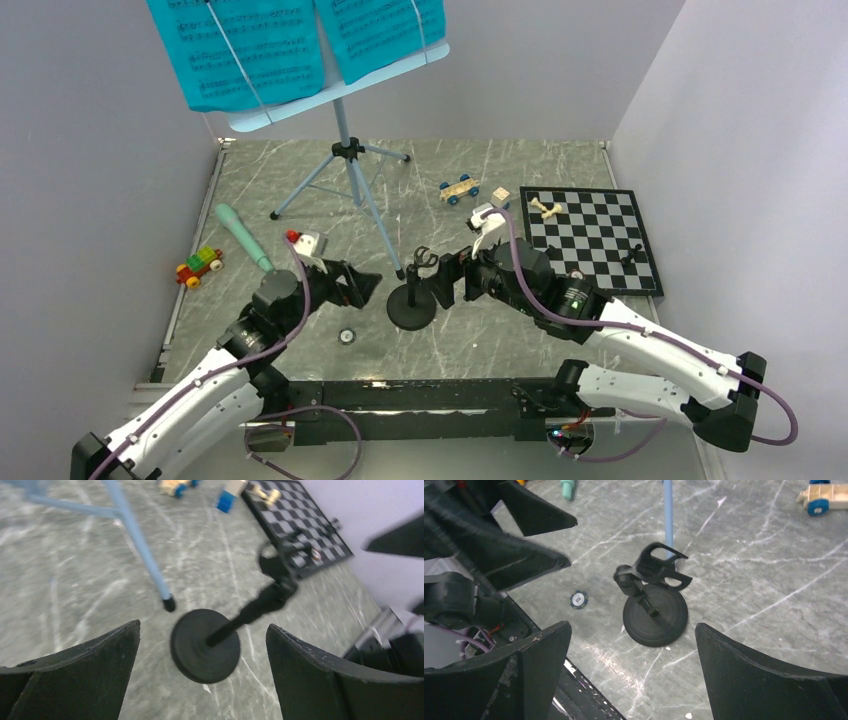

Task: Pack up the instrument practice props

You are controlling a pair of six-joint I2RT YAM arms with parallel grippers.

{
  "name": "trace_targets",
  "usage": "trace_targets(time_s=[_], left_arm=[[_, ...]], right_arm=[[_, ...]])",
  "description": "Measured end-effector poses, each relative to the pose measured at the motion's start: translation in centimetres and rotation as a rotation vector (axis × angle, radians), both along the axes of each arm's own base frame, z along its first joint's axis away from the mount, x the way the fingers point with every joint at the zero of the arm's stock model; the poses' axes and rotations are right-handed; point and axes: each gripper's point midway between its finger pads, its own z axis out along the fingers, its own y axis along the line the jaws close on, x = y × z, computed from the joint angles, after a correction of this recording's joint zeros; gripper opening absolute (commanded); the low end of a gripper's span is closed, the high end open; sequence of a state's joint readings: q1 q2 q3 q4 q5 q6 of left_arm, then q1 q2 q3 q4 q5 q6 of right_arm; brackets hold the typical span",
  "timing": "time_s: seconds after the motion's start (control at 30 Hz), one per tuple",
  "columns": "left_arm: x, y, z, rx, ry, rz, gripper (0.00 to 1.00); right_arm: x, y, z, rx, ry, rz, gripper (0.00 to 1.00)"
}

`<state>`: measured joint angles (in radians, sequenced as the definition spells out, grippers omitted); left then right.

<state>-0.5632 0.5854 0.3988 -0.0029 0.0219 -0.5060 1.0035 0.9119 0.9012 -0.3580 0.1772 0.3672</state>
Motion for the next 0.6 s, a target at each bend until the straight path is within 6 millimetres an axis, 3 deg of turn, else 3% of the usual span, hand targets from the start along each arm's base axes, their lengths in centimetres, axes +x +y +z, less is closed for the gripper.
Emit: trace_targets(time_s=[0.13,0.33,0.5,0.6], left_arm=[[-2.1,-2.9,-0.2,0.005,-0.101,-0.158,0.99],[-2.4,-5.3,-1.8,0.032,-0.132,-0.272,0.99],[-4.0,-8.0,-5.0,0.154,-0.136,-0.397,0.83],[-4.8,-8.8,-5.6,0.165,-0.183,-0.436,0.78]], right_arm=[[0.1,-0.5,-2.0,-0.026,0.032,-0.028,1.0],[0.1,-0.9,-3.7,-0.043,0.065,-0.054,1.0],[0.3,-1.2,-4.0,-0.043,0.071,-0.079,1.0],[0.4,-1.5,-3.7,-0.04,0.063,-0.094,1.0]])
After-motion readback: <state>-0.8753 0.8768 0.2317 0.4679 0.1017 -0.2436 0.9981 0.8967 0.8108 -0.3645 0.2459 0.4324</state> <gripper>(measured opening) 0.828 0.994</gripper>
